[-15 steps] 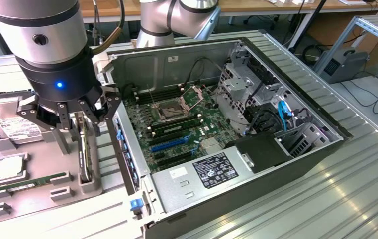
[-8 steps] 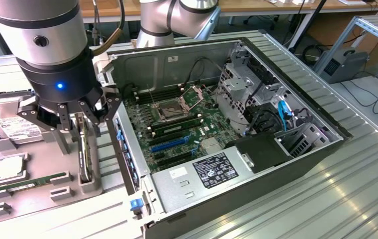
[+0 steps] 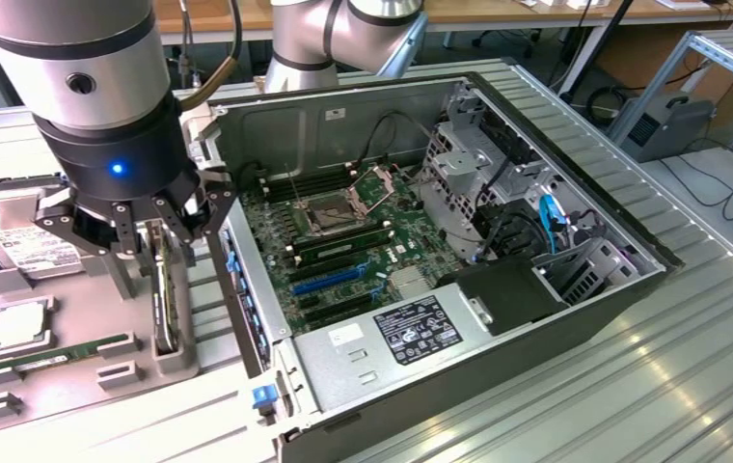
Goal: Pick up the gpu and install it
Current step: 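Pick up the gpu and move the gpu toward the slot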
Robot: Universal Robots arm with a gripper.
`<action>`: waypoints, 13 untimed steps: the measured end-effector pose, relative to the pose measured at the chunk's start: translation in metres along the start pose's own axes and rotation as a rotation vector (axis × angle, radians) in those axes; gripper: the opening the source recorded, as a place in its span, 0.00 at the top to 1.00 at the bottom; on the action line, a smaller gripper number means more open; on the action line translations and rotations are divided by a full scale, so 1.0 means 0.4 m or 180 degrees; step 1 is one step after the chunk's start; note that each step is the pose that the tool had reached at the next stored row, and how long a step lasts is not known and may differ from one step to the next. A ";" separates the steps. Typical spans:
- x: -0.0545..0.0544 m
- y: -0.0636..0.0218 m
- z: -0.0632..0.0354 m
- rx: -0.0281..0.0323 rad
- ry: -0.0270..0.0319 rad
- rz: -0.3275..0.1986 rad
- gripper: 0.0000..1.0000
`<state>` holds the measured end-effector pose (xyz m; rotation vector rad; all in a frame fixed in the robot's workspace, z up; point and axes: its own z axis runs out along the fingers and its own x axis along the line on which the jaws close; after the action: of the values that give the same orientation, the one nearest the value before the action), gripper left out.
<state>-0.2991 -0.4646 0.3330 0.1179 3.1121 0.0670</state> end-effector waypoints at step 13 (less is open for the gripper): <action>0.000 0.000 0.008 0.0000 0.0000 0.0000 0.58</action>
<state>-0.2991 -0.4646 0.3296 0.1179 3.1122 0.0669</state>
